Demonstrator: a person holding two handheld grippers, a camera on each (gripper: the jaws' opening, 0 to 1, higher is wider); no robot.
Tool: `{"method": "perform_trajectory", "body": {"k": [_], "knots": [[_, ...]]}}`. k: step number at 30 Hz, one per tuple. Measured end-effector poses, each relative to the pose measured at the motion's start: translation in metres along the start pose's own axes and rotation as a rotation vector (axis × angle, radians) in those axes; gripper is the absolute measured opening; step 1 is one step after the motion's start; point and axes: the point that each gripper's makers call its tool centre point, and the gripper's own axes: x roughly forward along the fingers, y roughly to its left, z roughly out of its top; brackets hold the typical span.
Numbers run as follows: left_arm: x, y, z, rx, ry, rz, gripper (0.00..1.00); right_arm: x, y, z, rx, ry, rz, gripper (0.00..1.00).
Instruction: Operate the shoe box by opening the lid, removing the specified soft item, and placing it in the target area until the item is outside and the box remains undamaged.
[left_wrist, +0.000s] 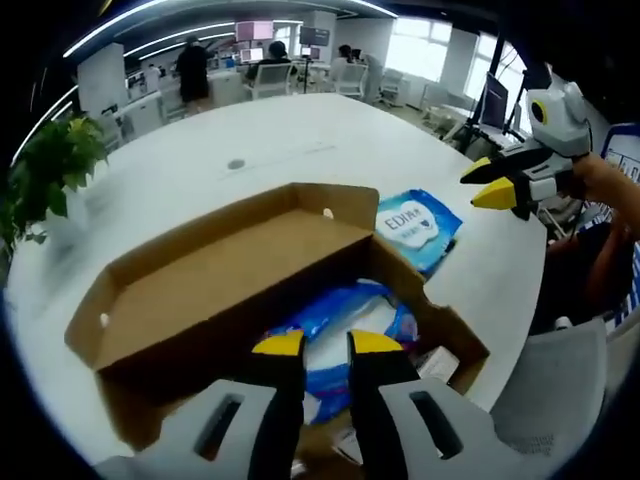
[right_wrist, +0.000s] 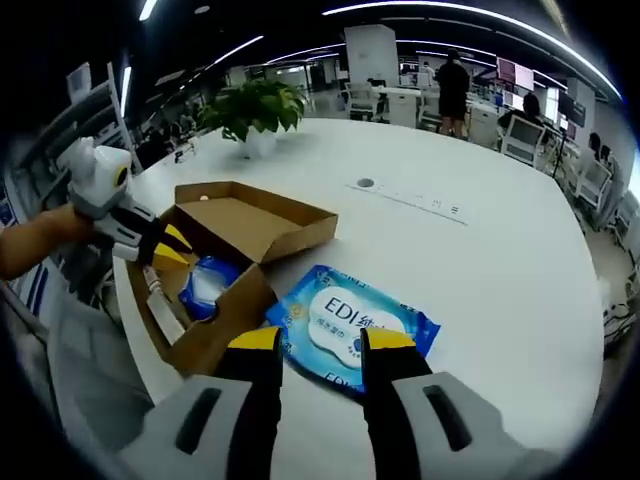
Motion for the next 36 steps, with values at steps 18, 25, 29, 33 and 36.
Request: {"method": "perform_trajectory", "body": {"k": [18, 25, 29, 33, 36], "knots": [[0.002, 0.009, -0.018, -0.009, -0.006, 0.011, 0.16, 0.032, 0.062, 0.017, -0.142, 0.011, 0.128, 0.23], [0.000, -0.007, -0.017, 0.030, 0.012, -0.079, 0.18, 0.051, 0.080, 0.020, -0.186, 0.025, 0.174, 0.22], [0.001, -0.013, -0.018, 0.107, 0.021, -0.126, 0.20, 0.061, 0.087, 0.022, -0.206, 0.030, 0.194, 0.21], [0.003, -0.020, -0.017, 0.191, 0.021, -0.186, 0.23, 0.071, 0.093, 0.021, -0.226, 0.045, 0.209, 0.21], [0.004, -0.027, -0.019, 0.251, 0.037, -0.238, 0.24, 0.079, 0.098, 0.018, -0.268, 0.064, 0.219, 0.21]]}}
